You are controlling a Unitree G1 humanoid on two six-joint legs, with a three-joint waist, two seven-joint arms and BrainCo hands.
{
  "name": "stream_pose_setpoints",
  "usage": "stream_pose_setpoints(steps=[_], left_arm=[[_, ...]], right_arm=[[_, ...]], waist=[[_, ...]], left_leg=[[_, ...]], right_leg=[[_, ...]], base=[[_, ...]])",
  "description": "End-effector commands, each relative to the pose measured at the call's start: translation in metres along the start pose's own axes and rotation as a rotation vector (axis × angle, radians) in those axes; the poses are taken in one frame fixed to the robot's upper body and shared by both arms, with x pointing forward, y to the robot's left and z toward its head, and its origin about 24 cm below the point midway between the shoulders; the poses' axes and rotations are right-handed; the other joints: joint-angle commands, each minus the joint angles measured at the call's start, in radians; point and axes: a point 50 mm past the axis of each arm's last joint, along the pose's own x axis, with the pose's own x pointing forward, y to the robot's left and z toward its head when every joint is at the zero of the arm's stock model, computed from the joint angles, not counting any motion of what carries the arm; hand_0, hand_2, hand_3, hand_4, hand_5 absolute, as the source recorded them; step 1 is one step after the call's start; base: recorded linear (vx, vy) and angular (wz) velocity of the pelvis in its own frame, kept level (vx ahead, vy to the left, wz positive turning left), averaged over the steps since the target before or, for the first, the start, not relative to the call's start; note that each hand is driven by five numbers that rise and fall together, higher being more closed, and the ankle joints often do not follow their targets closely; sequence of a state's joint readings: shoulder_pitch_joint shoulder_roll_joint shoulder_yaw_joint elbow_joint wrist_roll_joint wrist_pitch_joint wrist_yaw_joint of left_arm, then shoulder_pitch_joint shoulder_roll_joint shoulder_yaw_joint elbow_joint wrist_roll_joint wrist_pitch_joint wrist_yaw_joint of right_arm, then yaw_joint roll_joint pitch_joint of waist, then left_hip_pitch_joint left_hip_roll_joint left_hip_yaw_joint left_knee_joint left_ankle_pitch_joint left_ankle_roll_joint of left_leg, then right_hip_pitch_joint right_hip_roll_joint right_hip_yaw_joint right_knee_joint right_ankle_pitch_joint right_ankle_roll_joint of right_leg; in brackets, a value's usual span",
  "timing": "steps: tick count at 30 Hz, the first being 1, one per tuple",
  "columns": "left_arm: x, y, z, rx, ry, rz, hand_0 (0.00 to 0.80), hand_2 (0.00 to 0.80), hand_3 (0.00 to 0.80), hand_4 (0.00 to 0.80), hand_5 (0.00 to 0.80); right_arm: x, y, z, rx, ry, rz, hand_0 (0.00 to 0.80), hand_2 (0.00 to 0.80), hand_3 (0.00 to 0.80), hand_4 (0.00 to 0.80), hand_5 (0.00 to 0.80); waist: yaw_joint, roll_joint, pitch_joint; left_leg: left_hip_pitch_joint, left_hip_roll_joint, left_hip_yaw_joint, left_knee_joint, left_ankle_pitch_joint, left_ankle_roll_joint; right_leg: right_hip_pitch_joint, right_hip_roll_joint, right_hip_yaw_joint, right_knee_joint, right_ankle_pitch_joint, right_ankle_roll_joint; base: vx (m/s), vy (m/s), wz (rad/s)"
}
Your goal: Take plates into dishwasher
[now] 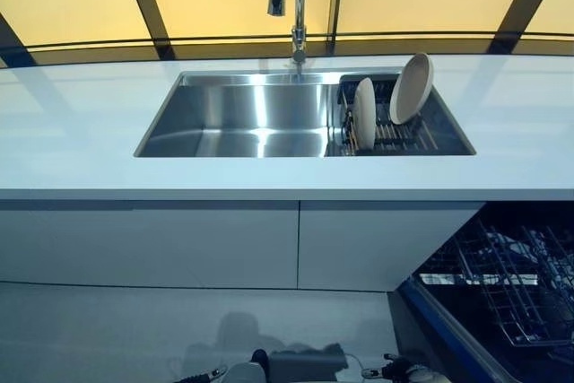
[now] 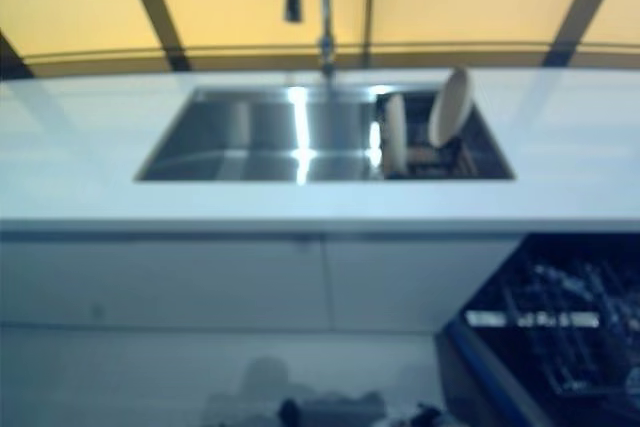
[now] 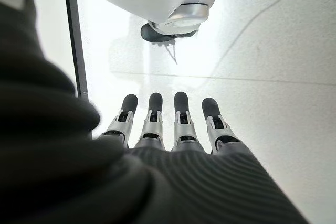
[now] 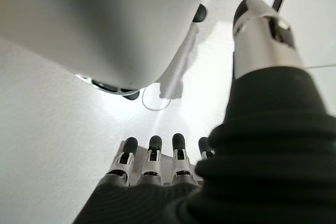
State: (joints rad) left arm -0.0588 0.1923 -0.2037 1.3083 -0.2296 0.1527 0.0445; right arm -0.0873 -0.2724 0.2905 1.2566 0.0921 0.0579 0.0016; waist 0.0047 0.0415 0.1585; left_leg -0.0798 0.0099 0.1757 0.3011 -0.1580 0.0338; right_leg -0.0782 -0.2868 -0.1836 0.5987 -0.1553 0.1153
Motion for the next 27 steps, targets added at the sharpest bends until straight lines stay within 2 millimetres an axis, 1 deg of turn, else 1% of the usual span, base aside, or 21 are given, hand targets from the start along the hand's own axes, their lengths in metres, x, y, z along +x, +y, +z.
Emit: stream_pose_setpoints(steps=[1, 2, 3, 4, 5, 6, 7, 9, 10, 11, 13, 15, 16, 17, 18, 19, 20, 21, 23, 24, 27], left_arm=[[-0.002, 0.025, 0.013, 0.051, -0.039, 0.042, 0.0, 0.0, 0.0, 0.0, 0.0], [-0.002, 0.027, 0.015, 0.048, -0.044, 0.045, 0.0, 0.0, 0.0, 0.0, 0.0], [-0.002, 0.028, 0.019, 0.042, -0.054, 0.042, 0.0, 0.0, 0.0, 0.0, 0.0], [-0.002, 0.028, 0.024, 0.031, -0.069, 0.037, 0.0, 0.0, 0.0, 0.0, 0.0], [-0.003, 0.028, 0.026, 0.018, -0.076, 0.035, 0.0, 0.0, 0.0, 0.0, 0.0], [-0.003, 0.026, 0.029, -0.039, -0.08, 0.014, 0.0, 0.0, 0.0, 0.0, 0.0], [-0.002, 0.024, 0.025, -0.066, -0.07, 0.007, 0.0, 0.0, 0.0, 0.0, 0.0], [-0.002, 0.019, 0.017, -0.086, -0.06, -0.014, 0.0, 0.0, 0.0, 0.0, 0.0], [-0.001, 0.015, 0.013, -0.066, -0.054, -0.041, 0.0, 0.0, 0.0, 0.0, 0.0], [-0.001, 0.008, 0.011, -0.052, -0.048, -0.066, 0.0, 0.0, 0.0, 0.0, 0.0], [-0.001, 0.003, 0.011, -0.086, -0.041, -0.049, 0.0, 0.0, 0.0, 0.0, 0.0], [-0.001, 0.005, 0.01, -0.075, -0.032, -0.034, 0.0, 0.0, 0.0, 0.0, 0.0], [-0.001, 0.006, 0.01, -0.069, -0.03, -0.028, 0.0, 0.0, 0.0, 0.0, 0.0], [-0.001, 0.008, 0.008, -0.06, -0.028, -0.017, 0.0, 0.0, 0.0, 0.0, 0.0], [-0.001, 0.011, 0.008, -0.053, -0.029, -0.009, 0.0, 0.0, 0.0, 0.0, 0.0], [-0.001, 0.011, 0.007, -0.051, -0.029, -0.008, 0.0, 0.0, 0.0, 0.0, 0.0], [-0.001, 0.014, 0.009, -0.051, -0.038, 0.006, 0.0, 0.0, 0.0, 0.0, 0.0], [-0.001, 0.015, 0.011, -0.061, -0.045, 0.013, 0.0, 0.0, 0.0, 0.0, 0.0], [-0.001, 0.015, 0.014, -0.052, -0.054, 0.013, 0.0, 0.0, 0.0, 0.0, 0.0], [-0.001, 0.012, 0.019, -0.003, -0.061, -0.001, 0.0, 0.0, 0.0, 0.0, 0.0], [-0.001, 0.011, 0.019, -0.007, -0.057, 0.004, 0.0, 0.0, 0.0, 0.0, 0.0]], right_arm=[[0.0, 0.002, 0.026, 0.053, -0.101, 0.012, 0.0, 0.0, 0.0, 0.0, 0.0], [0.0, 0.001, 0.025, 0.056, -0.104, 0.014, 0.0, 0.0, 0.0, 0.0, 0.0], [0.0, 0.002, 0.028, 0.048, -0.111, 0.017, 0.0, 0.0, 0.0, 0.0, 0.0], [0.001, 0.002, 0.033, 0.041, -0.122, 0.01, 0.0, 0.0, 0.0, 0.0, 0.0], [0.001, 0.001, 0.035, 0.039, -0.127, 0.006, 0.0, 0.0, 0.0, 0.0, 0.0], [0.001, 0.001, 0.042, 0.015, -0.128, 0.0, 0.0, 0.0, 0.0, 0.0, 0.0], [0.001, 0.002, 0.041, -0.001, -0.113, -0.003, 0.0, 0.0, 0.0, 0.0, 0.0], [0.001, 0.003, 0.037, 0.017, -0.096, -0.017, 0.0, 0.0, 0.0, 0.0, 0.0], [0.001, 0.003, 0.035, 0.029, -0.096, -0.018, 0.0, 0.0, 0.0, 0.0, 0.0], [0.001, 0.002, 0.036, 0.019, -0.086, -0.023, 0.0, 0.0, 0.0, 0.0, 0.0], [0.002, 0.002, 0.036, -0.007, -0.067, -0.039, 0.0, 0.0, 0.0, 0.0, 0.0], [0.002, -0.001, 0.036, -0.029, -0.055, -0.053, 0.0, 0.0, 0.0, 0.0, 0.0], [0.002, -0.001, 0.036, -0.028, -0.053, -0.057, 0.0, 0.0, 0.0, 0.0, 0.0], [0.002, -0.002, 0.036, -0.019, -0.053, -0.06, 0.0, 0.0, 0.0, 0.0, 0.0], [0.001, -0.003, 0.036, -0.012, -0.06, -0.059, 0.0, 0.0, 0.0, 0.0, 0.0], [0.001, -0.004, 0.036, -0.012, -0.061, -0.059, 0.0, 0.0, 0.0, 0.0, 0.0], [0.001, -0.005, 0.036, -0.028, -0.071, -0.057, 0.0, 0.0, 0.0, 0.0, 0.0], [0.001, -0.004, 0.036, -0.035, -0.068, -0.058, 0.0, 0.0, 0.0, 0.0, 0.0], [0.001, -0.004, 0.036, -0.016, -0.068, -0.067, 0.0, 0.0, 0.0, 0.0, 0.0], [0.001, -0.006, 0.042, -0.006, -0.082, -0.078, 0.0, 0.0, 0.0, 0.0, 0.0], [0.001, -0.006, 0.049, -0.032, -0.102, -0.067, 0.0, 0.0, 0.0, 0.0, 0.0]], waist=[[-0.036, -0.018, 0.044], [-0.048, -0.025, 0.04], [-0.059, -0.033, 0.041], [-0.07, -0.036, 0.048], [-0.073, -0.034, 0.051], [-0.075, -0.042, 0.059], [-0.069, -0.044, 0.057], [-0.061, -0.044, 0.048], [-0.053, -0.047, 0.04], [-0.043, -0.053, 0.035], [-0.036, -0.057, 0.023], [-0.033, -0.055, 0.007], [-0.034, -0.054, 0.002], [-0.035, -0.054, -0.008], [-0.035, -0.056, -0.011], [-0.036, -0.056, -0.012], [-0.027, -0.065, -0.001], [-0.02, -0.065, 0.007], [-0.014, -0.057, 0.017], [0.0, -0.055, 0.03], [0.011, -0.047, 0.023]], left_leg=[[0.15, -0.007, -0.119, -0.284, 0.172, -0.01], [0.164, -0.018, -0.131, -0.297, 0.166, -0.009], [0.183, -0.027, -0.141, -0.303, 0.151, -0.014], [0.197, -0.033, -0.155, -0.302, 0.128, -0.018], [0.2, -0.032, -0.16, -0.299, 0.116, -0.019], [0.201, -0.037, -0.156, -0.26, 0.06, -0.011], [0.2, -0.036, -0.156, -0.237, 0.054, -0.013], [0.202, -0.026, -0.145, -0.223, 0.063, -0.025], [0.207, -0.015, -0.137, -0.224, 0.071, -0.034], [0.201, -0.002, -0.125, -0.228, 0.085, -0.04], [0.199, 0.008, -0.117, -0.249, 0.097, -0.049], [0.219, 0.021, -0.098, -0.276, 0.103, -0.062], [0.225, 0.021, -0.094, -0.276, 0.099, -0.066], [0.231, 0.021, -0.09, -0.247, 0.097, -0.074], [0.209, 0.02, -0.102, -0.156, 0.133, -0.082], [0.201, 0.021, -0.106, -0.138, 0.135, -0.084], [0.11, 0.004, -0.135, -0.014, 0.19, -0.086], [0.08, -0.004, -0.143, -0.033, 0.179, -0.08], [0.087, 0.003, -0.127, -0.117, 0.171, -0.081], [0.06, 0.011, -0.117, -0.197, 0.188, -0.083], [0.1, -0.01, -0.139, -0.28, 0.182, -0.069]], right_leg=[[-0.061, 0.155, 0.085, -0.136, 0.274, 0.004], [-0.075, 0.17, 0.074, -0.237, 0.274, -0.004], [-0.1, 0.161, 0.06, -0.349, 0.286, -0.005], [-0.135, 0.152, 0.056, -0.423, 0.315, 0.002], [-0.142, 0.152, 0.055, -0.441, 0.324, 0.005], [-0.152, 0.134, 0.052, -0.455, 0.324, 0.005], [-0.129, 0.139, 0.054, -0.455, 0.304, -0.002], [-0.084, 0.149, 0.043, -0.468, 0.285, -0.01], [-0.053, 0.15, 0.03, -0.494, 0.282, -0.015], [-0.01, 0.15, 0.024, -0.535, 0.28, -0.018], [0.022, 0.152, 0.019, -0.573, 0.28, -0.02], [0.036, 0.155, -0.004, -0.58, 0.271, -0.026], [0.038, 0.157, -0.009, -0.579, 0.268, -0.029], [0.039, 0.161, -0.018, -0.572, 0.256, -0.04], [0.047, 0.169, -0.014, -0.568, 0.24, -0.058], [0.048, 0.17, -0.015, -0.566, 0.237, -0.061], [0.081, 0.177, 0.01, -0.567, 0.22, -0.077], [0.096, 0.182, 0.034, -0.564, 0.209, -0.073], [0.113, 0.184, 0.047, -0.57, 0.208, -0.059], [0.137, 0.177, 0.064, -0.598, 0.219, -0.04], [0.125, 0.156, 0.033, -0.607, 0.241, -0.013]], base=[[0.317, -0.074, 0.36], [0.338, -0.173, 0.33], [0.252, -0.204, 0.51], [0.172, -0.164, 0.69], [0.152, -0.179, 0.78], [0.152, -0.167, 0.54], [0.177, -0.186, 0.51], [0.137, -0.11, 0.3], [0.175, -0.136, 0.27], [0.171, -0.13, 0.22], [0.158, -0.093, 0.16], [0.128, -0.042, -0.01], [0.113, -0.019, -0.07], [0.08, -0.023, -0.02], [0.062, -0.024, 0.04], [0.075, -0.043, 0.09], [0.114, -0.006, 0.08], [0.153, 0.035, 0.07], [0.118, 0.109, -0.16], [0.088, 0.137, -0.27], [0.095, 0.13, -0.39]])
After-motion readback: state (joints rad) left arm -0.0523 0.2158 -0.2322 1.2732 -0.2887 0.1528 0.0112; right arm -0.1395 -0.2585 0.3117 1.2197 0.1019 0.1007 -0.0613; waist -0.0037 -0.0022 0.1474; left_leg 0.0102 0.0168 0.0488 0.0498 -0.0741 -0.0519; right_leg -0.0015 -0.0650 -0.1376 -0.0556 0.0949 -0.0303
